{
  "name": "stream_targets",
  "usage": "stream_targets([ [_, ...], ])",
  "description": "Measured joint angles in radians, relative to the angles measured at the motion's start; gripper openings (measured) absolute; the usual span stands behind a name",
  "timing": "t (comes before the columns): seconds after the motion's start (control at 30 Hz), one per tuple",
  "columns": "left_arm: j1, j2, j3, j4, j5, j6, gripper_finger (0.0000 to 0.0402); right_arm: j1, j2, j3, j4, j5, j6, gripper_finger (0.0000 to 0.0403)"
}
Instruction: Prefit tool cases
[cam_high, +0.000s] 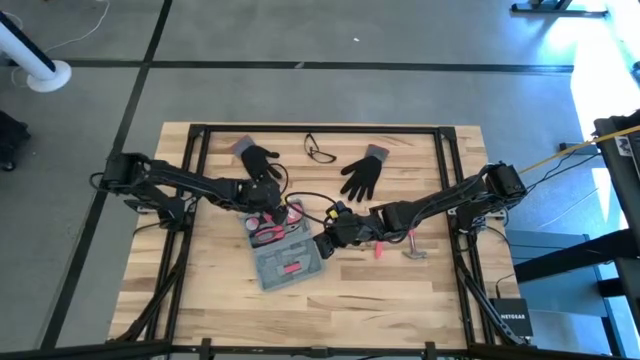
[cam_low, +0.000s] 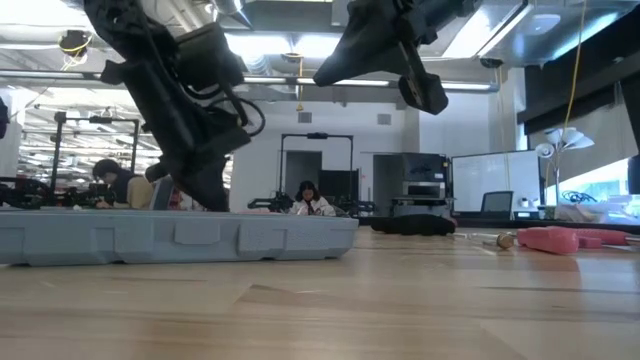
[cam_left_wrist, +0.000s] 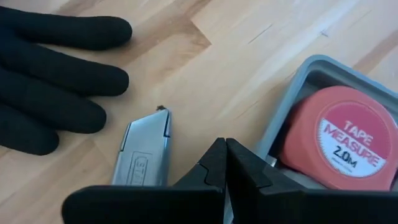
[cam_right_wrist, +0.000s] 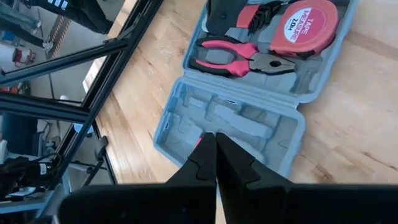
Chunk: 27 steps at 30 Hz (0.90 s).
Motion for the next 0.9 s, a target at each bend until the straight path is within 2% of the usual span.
stream_targets([
  [0.2,-0.037,-0.001,0.001,-0.025,0.042,-0.034,0.0000,0.000,0.000,0.000,0.001,-0.006,0.006,0.0001],
  [0.37,-0.126,-0.014,0.000,-0.038,0.065,-0.139,0.0000,0.002,0.000,0.000,-0.010,-0.099,-0.010,0.0001],
  [0.57,-0.233,-0.013,-0.002,-0.016,0.030,-0.269,0.0000,0.015,0.000,0.000,-0.041,-0.101,-0.037,0.0001],
  [0.73,-0.282,-0.013,-0.002,0.069,0.012,-0.328,0.0000,0.013,0.000,0.000,-0.046,-0.104,-0.076,0.0001],
  [0.9,-0.294,-0.013,0.025,0.106,-0.015,-0.303,0.0000,0.013,0.000,0.000,-0.048,-0.109,-0.115,0.0001],
])
